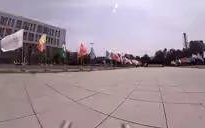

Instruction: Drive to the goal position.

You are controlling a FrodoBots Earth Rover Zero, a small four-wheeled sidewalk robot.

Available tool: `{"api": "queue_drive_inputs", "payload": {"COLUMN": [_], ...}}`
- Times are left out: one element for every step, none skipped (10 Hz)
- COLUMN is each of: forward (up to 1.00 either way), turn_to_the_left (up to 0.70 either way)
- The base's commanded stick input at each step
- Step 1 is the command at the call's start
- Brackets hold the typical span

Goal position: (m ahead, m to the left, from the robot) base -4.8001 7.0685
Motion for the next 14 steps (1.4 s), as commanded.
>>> {"api": "queue_drive_inputs", "payload": {"forward": [0.00, 0.00, 0.00, 0.00, 0.00, 0.00, 0.00, 0.00, 0.00, 0.00, 0.00, 0.00, 0.00, 0.00], "turn_to_the_left": [1.00, 1.00, 1.00, 1.00, 1.00, 1.00, 1.00, 1.00, 1.00, 1.00, 1.00, 1.00, 1.00, 1.00]}}
